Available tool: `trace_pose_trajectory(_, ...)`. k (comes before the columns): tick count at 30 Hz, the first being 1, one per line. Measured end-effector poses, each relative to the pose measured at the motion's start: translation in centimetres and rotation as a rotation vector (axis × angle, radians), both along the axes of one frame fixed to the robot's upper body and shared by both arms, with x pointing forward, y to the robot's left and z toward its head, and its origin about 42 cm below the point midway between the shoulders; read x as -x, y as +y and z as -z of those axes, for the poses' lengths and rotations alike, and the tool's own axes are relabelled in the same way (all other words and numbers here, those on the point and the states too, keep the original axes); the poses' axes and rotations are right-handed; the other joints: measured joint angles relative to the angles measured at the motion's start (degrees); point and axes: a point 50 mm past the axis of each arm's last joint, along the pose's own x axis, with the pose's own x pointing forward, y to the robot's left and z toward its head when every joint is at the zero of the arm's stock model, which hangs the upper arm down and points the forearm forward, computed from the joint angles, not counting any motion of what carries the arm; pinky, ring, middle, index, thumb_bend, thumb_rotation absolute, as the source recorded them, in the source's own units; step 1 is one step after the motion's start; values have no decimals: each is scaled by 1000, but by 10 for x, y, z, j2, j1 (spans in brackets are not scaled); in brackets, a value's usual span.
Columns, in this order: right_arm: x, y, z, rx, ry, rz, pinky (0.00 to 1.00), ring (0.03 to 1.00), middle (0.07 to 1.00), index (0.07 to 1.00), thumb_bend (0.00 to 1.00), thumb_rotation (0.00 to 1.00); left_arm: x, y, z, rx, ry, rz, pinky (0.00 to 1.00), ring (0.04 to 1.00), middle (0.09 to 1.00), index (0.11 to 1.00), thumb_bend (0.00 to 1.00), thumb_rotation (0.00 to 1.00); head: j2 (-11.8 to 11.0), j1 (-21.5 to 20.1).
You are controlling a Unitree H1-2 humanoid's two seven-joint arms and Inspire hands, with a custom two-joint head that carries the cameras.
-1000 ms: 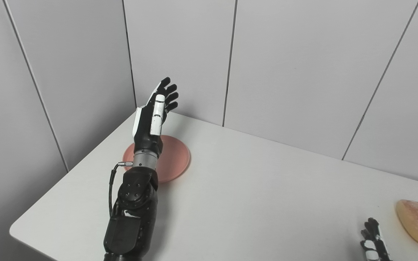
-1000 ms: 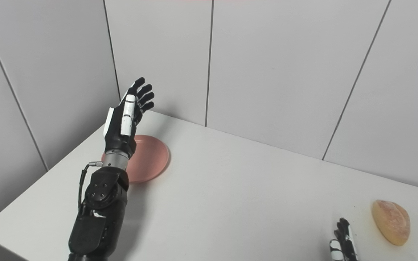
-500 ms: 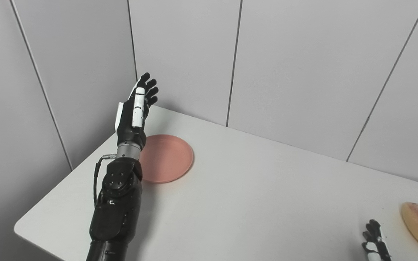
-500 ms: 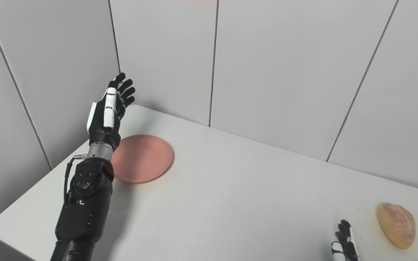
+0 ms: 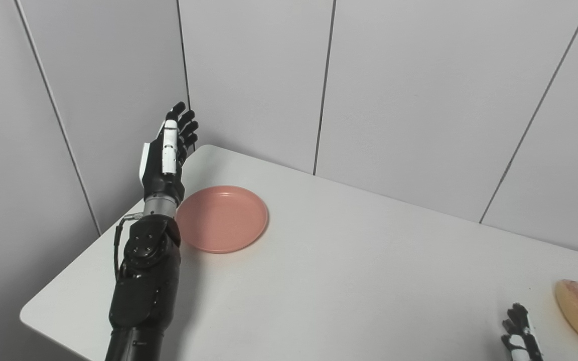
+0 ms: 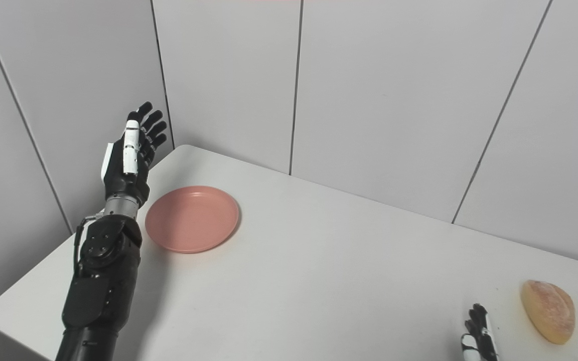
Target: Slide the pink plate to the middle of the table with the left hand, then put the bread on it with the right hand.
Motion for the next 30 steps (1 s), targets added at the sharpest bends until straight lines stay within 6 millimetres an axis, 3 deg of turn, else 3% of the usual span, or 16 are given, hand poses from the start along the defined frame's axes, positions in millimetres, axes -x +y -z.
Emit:
trace_pose_trajectory(11, 0, -1, -1, -6, -2, -3, 1000, 1000, 1000, 1000, 236, 1000, -1, 11, 20, 77, 48, -16, 888, 891, 889, 877, 334, 1000, 2, 5)
trace_pose_trajectory(24, 0, -2, -1, -13, -1, -5, 1000, 1000, 1000, 1000, 219, 1000, 3, 23, 42, 162, 88, -28, 944, 920, 913, 895, 351, 1000, 6, 8)
trace_pose_trajectory(30, 0, -5, -2, -41, -1, -6, 1000, 1000, 1000, 1000, 217, 1000, 8, 34, 41, 165, 84, -40, 939, 910, 898, 892, 335, 1000, 11, 10)
